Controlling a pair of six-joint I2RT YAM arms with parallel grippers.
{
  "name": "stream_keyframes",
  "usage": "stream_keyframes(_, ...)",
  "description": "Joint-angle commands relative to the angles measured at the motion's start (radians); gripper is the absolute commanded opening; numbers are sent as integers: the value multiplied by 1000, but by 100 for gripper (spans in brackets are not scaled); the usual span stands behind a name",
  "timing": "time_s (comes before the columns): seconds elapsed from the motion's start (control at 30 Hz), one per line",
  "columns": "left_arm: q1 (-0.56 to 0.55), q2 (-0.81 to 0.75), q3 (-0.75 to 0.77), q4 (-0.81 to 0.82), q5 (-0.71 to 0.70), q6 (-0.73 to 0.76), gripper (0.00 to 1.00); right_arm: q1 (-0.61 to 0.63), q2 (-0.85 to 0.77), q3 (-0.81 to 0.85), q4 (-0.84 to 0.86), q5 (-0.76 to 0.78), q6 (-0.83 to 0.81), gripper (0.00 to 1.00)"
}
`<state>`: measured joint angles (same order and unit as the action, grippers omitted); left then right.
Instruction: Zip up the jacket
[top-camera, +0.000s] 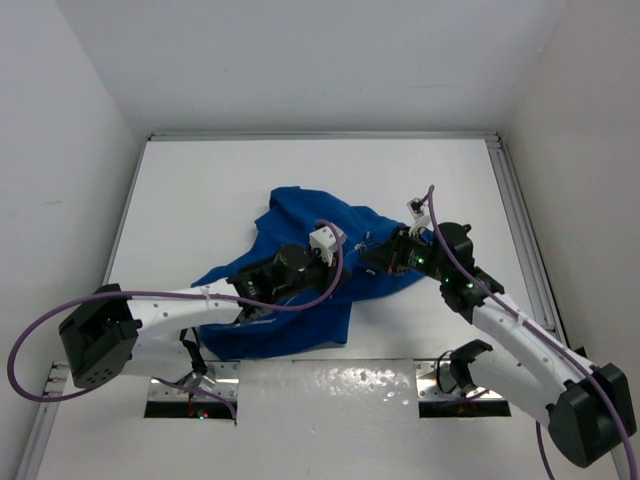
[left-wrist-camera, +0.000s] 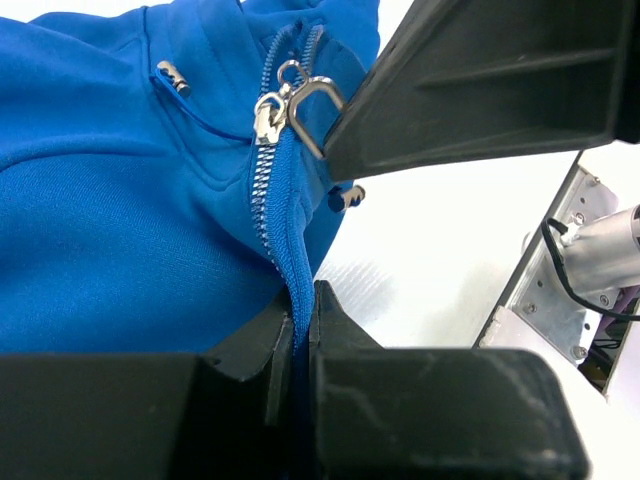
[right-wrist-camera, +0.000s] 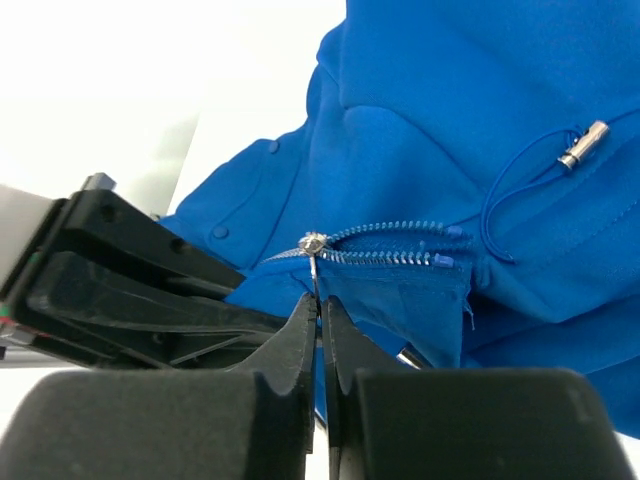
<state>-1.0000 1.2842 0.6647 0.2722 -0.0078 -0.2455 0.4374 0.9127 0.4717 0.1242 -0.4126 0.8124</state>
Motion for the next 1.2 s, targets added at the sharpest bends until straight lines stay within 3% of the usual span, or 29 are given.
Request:
stream_keyframes(0.0,-9,-23,13,78,17,-14,0,4,-37,-1,32,40,-10,0)
stream_keyframes(0.3,-9,-28,24,62,-56,-14,0,4,-80,15,-67,107,-44,0)
stream_keyframes(0.5,-9,-48,20,16,-132,-11,0,4,-136,65,-253,340,-116,0)
stream_keyframes(0.73,-9,-68,6,-13,-162,-8,0,4,-97,122,-337,544,-176,0)
stream_keyframes(0.87,-9,-66,10,-7,-155,-1,0,4,-81,149,-325,416,-177,0)
stream_keyframes(1.0,-9,-71,6,-27,-184,0,0,3,-120,168,-396,560,-203,0)
stream_keyframes(1.17,-9,-63,10,-2,-144,6,0,3,-100,171,-341,304,-153,1)
